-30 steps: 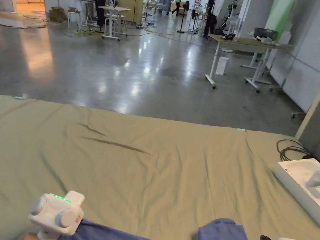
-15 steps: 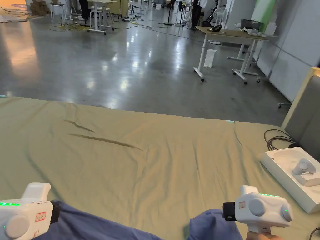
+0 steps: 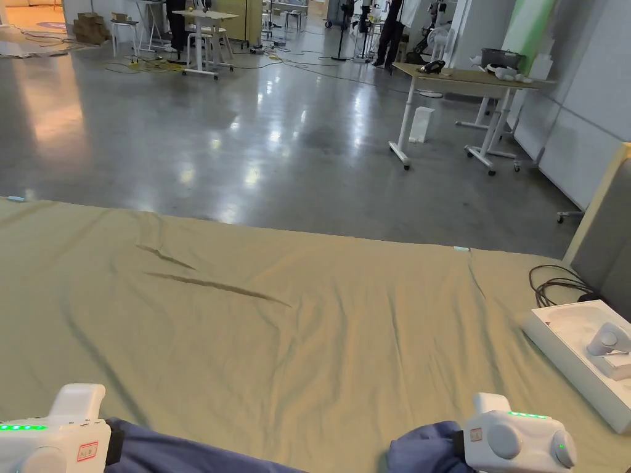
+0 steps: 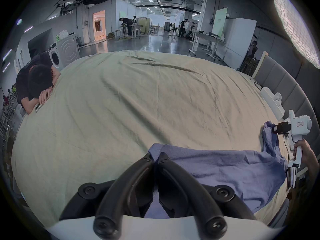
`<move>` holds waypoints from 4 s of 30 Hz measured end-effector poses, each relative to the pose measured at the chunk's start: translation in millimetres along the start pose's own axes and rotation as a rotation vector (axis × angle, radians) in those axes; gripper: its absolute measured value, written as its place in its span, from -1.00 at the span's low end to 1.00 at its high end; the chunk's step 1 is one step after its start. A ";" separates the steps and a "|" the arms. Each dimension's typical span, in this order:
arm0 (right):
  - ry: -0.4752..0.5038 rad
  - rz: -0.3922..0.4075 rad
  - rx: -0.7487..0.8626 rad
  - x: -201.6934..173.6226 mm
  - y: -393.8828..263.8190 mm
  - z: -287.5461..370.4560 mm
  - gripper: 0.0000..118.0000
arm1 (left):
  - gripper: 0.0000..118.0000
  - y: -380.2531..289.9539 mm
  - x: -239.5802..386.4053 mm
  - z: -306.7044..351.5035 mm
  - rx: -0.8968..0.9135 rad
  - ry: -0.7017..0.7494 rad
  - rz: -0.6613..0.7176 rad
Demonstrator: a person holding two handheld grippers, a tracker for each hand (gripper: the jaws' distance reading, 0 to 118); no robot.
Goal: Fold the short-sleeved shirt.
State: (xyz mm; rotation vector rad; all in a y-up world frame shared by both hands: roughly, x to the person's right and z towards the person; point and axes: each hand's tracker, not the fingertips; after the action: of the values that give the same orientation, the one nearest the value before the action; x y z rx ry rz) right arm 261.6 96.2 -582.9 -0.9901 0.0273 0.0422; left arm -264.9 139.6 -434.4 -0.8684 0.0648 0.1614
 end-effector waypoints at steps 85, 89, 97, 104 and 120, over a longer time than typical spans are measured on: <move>-0.143 0.068 0.445 19.4 -191.0 230.7 -0.96 | -0.92 -151.0 -50.6 146.8 0.115 0.039 0.025; -0.150 0.110 0.359 18.6 -230.0 208.8 -0.96 | -0.92 -183.5 -59.9 126.6 0.040 0.055 0.040; -0.182 0.176 0.329 6.2 -251.2 201.1 -0.85 | -0.92 -190.3 -61.7 112.5 -0.021 0.057 0.001; -0.148 0.163 0.529 -12.8 -223.7 251.1 0.16 | -0.07 -159.0 -58.3 142.6 0.134 -0.011 0.061; -0.008 0.087 0.890 -114.3 -159.0 312.2 -0.95 | -0.97 -83.8 78.0 218.8 0.631 -0.050 -0.100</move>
State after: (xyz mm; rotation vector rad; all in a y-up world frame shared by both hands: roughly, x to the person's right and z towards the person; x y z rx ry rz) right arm 156.2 267.4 -274.1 -0.0985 0.0741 0.1026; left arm -175.9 262.5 -239.5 -0.2372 0.0218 0.0605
